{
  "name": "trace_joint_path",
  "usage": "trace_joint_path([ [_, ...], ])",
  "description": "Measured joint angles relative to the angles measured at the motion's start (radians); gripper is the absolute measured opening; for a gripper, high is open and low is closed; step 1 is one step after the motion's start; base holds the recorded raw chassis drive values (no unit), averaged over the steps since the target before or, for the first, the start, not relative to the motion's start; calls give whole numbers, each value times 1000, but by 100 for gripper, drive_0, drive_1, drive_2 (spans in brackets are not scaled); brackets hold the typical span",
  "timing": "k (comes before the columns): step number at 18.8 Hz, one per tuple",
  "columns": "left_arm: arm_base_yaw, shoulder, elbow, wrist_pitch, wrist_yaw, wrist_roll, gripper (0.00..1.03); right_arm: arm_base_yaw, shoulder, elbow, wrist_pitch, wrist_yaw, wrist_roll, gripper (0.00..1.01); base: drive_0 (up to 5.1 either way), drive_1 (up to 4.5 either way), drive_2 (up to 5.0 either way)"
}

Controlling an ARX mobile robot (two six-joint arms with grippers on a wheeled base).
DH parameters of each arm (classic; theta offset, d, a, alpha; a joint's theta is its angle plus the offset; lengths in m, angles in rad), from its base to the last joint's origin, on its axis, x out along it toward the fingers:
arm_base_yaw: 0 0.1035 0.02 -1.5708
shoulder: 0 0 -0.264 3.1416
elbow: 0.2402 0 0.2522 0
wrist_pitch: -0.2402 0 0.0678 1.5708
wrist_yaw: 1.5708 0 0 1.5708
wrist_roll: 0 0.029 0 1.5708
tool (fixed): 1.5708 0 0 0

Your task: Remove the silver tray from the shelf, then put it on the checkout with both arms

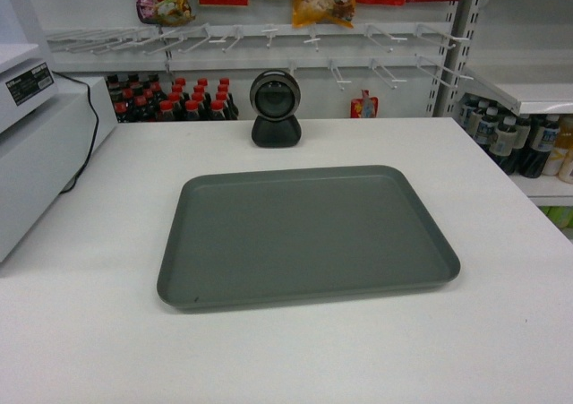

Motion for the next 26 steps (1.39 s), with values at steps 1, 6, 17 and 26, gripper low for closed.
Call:
trace_joint_path([
  [1,0,-32,0,-30,0,0,1,0,-34,0,-36,0,0,3,0,0,0],
  [6,0,-158,0,-157,0,0,1,0,-175,0,-174,0,0,3,0,0,0],
  [17,1,-375,0,-383,0,0,1,0,-423,0,-438,-1,0,3,0,0,0],
  [26,1,-375,0,-387,0,0,93,0,-424,0,-433,-1,-1,96,0,0,0],
])
